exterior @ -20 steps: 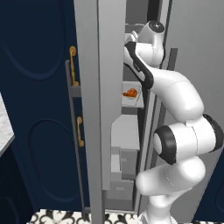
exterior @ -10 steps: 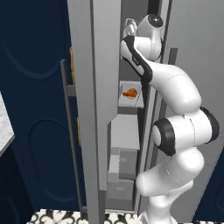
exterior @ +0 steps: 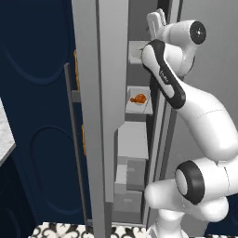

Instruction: Take the meat container that has the chicken drumstick and place it on the second highest rack of the freezer. Then take the vegetable container that has the garlic and lime and place it on the highest rack of the freezer.

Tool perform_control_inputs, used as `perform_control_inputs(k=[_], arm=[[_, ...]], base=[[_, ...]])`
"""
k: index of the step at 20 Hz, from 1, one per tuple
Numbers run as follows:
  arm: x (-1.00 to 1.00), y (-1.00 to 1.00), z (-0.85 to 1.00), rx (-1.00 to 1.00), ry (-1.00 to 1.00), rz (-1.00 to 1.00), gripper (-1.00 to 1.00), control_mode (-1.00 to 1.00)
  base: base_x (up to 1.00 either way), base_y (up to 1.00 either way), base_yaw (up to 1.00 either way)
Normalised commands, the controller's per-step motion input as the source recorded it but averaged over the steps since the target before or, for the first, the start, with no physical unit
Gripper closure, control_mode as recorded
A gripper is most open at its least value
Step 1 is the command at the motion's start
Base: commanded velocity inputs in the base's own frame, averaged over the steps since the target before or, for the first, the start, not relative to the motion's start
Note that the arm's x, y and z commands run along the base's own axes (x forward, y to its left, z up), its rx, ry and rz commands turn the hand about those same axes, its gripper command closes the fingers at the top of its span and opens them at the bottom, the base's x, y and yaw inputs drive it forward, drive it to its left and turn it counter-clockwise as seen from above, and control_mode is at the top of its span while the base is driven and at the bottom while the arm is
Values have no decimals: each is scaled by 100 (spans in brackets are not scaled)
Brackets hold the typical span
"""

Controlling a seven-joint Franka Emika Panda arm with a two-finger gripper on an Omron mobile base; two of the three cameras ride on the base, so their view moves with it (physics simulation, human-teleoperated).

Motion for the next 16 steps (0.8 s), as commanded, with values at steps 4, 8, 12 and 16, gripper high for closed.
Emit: perform_control_inputs(k=[4,8,12,16], arm=[[-100,-15,-29,-2,-12,0,-100,-100],[-100,-39,-2,0,9,0,-100,-100],[-100,-48,0,0,4,0,-100,-100],[-100,-40,-4,0,5,0,-100,-100]], base=[[0,0,0],[0,0,0],[0,0,0],[0,0,0]])
